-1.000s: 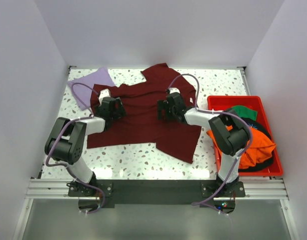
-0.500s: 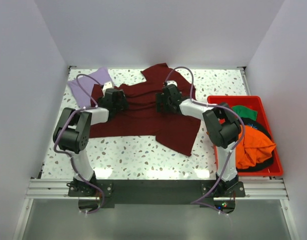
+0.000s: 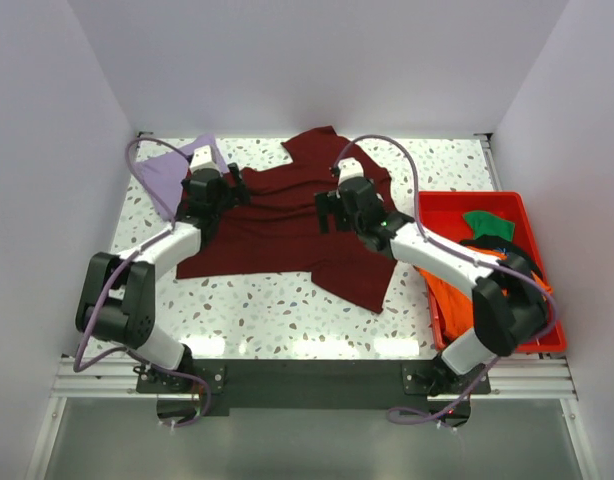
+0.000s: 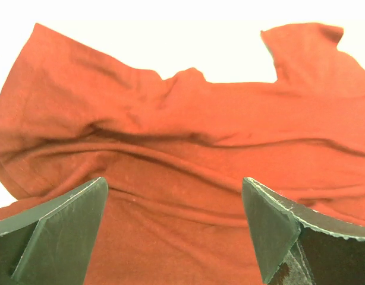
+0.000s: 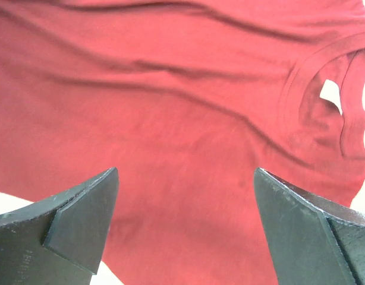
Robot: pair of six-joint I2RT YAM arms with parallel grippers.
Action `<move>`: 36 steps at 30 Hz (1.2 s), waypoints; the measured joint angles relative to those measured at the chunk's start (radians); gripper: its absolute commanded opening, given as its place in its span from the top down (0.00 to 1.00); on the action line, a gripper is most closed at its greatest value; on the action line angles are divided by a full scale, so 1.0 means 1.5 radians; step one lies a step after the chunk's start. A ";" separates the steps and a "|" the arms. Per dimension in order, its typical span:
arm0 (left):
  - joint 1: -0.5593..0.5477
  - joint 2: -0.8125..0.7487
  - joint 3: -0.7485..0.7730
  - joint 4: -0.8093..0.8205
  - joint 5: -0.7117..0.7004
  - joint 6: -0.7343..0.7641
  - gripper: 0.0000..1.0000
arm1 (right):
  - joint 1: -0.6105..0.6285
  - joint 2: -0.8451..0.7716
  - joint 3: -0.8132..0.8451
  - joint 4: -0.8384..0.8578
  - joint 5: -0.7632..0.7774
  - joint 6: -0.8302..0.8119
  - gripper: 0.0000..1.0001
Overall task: Fold and stack the t-shirts
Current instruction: Flatten the tshirt out
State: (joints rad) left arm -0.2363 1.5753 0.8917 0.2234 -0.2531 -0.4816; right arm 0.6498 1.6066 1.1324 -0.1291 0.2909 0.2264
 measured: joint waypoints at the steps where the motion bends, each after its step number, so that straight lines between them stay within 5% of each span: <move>1: 0.002 -0.013 -0.003 0.002 0.001 0.002 0.00 | 0.010 -0.029 -0.018 -0.001 0.003 0.001 0.02; 15: 0.062 -0.039 -0.084 0.031 0.104 -0.004 0.00 | 0.082 -0.235 -0.320 -0.077 -0.052 0.079 0.13; 36: 0.062 -0.045 -0.085 0.040 0.132 -0.005 0.00 | 0.106 -0.162 -0.346 -0.023 -0.124 0.086 0.34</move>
State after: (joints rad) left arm -0.1436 1.5085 0.7643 0.2836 -0.0544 -0.4889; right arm 0.8089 1.3636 0.6128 -0.1638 0.1043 0.3550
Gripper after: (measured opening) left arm 0.997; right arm 0.699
